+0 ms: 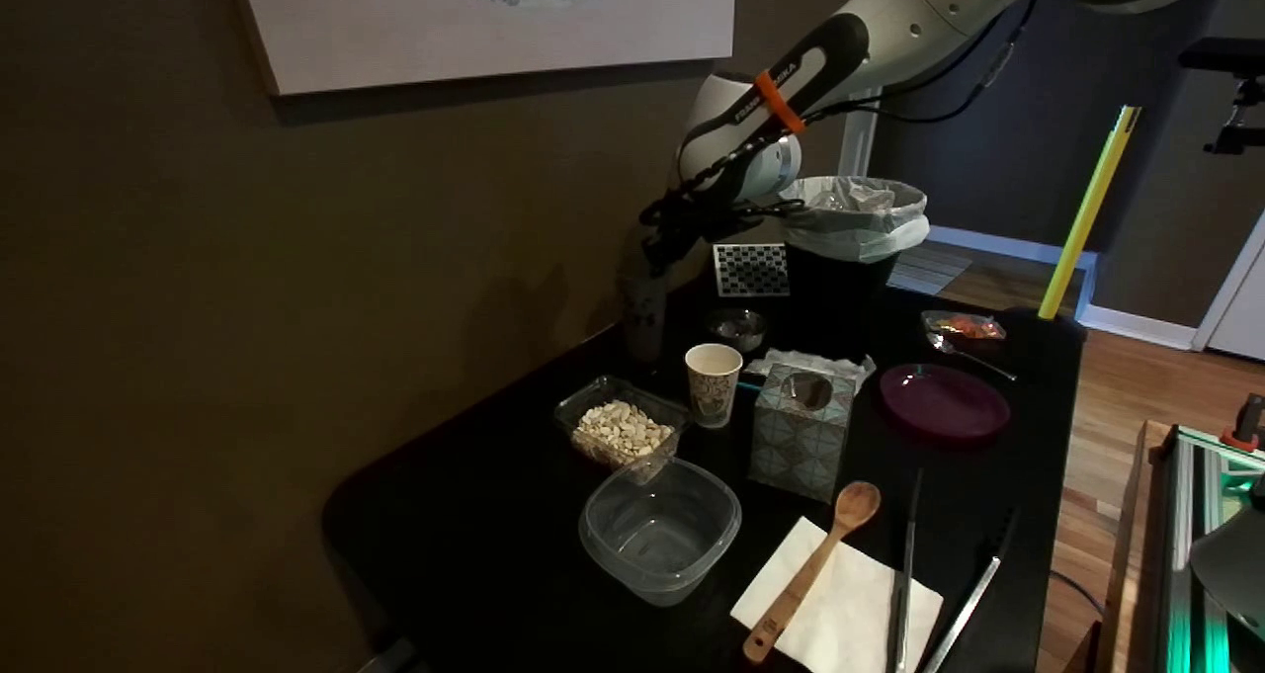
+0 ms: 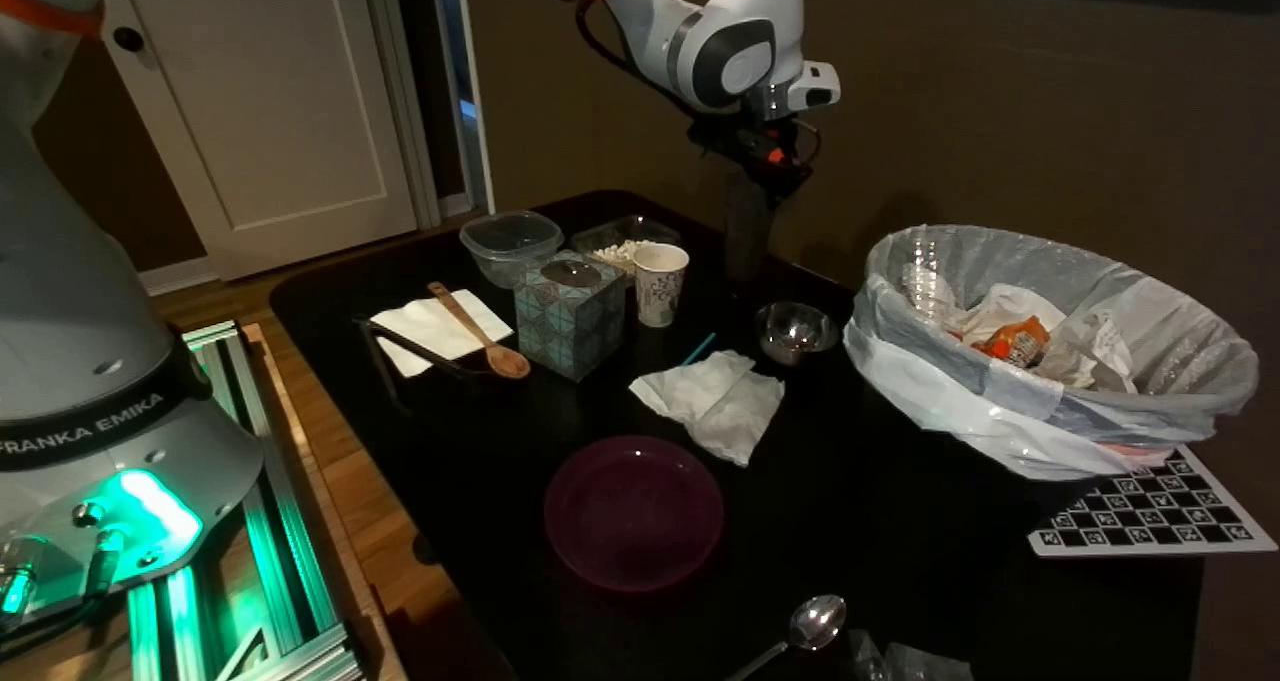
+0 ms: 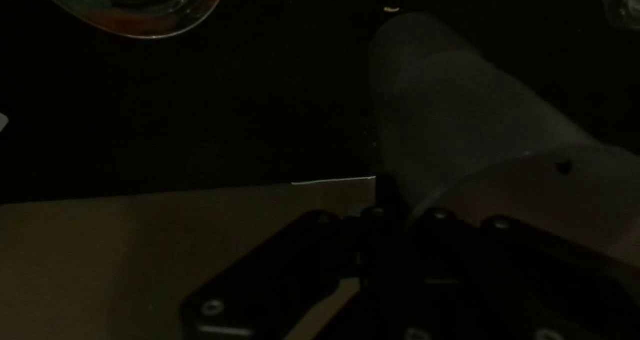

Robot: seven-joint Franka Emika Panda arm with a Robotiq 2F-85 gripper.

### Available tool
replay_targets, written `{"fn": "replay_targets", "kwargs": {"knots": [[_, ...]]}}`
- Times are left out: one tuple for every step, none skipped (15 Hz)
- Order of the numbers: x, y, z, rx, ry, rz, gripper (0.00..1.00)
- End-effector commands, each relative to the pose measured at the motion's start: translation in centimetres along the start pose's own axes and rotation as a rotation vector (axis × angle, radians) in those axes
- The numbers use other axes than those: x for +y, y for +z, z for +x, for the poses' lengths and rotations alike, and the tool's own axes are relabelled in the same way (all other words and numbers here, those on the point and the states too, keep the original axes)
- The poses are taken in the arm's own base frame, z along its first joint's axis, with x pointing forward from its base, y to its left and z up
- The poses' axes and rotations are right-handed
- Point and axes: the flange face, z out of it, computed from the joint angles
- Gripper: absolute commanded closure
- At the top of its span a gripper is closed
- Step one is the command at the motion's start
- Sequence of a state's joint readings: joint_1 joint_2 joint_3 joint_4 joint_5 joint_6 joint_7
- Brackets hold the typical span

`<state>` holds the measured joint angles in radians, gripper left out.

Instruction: Pour the contents of the plastic cup into the paper cup

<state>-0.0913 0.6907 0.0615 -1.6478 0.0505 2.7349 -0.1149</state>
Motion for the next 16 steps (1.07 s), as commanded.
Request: {"fn": "replay_targets", "kwargs": {"knots": [[0.3,-2.2,-1.2,-0.032,-0.073,0.02,0.98],[0.4,-2.5,-1.4,-0.039,-0.091,0.025,0.98],[0.5,-2.7,-1.8,-0.051,-0.112,0.027,0.98],[0.7,-2.9,-2.1,-0.062,-0.128,0.029,0.98],[0.8,-3.1,-2.4,-0.073,-0.146,0.033,0.98],[1.0,-3.3,-2.7,-0.083,-0.163,0.032,0.98],[1.1,-3.6,-3.0,-0.09,-0.184,0.029,0.98],[1.2,-3.9,-3.2,-0.096,-0.203,0.025,0.98],[1.3,-4.2,-3.4,-0.1,-0.223,0.016,0.98],[1.3,-4.5,-3.6,-0.1,-0.244,0.003,0.98],[1.2,-4.9,-3.8,-0.097,-0.264,-0.01,0.98],[1.2,-5.2,-4.0,-0.094,-0.287,-0.026,0.98],[1.0,-5.7,-4.2,-0.089,-0.313,-0.045,0.98],[0.8,-6.0,-4.5,-0.088,-0.336,-0.057,0.98],[0.6,-6.4,-4.8,-0.086,-0.363,-0.073,0.98],[0.4,-6.7,-5.2,-0.083,-0.393,-0.091,0.98]]}}
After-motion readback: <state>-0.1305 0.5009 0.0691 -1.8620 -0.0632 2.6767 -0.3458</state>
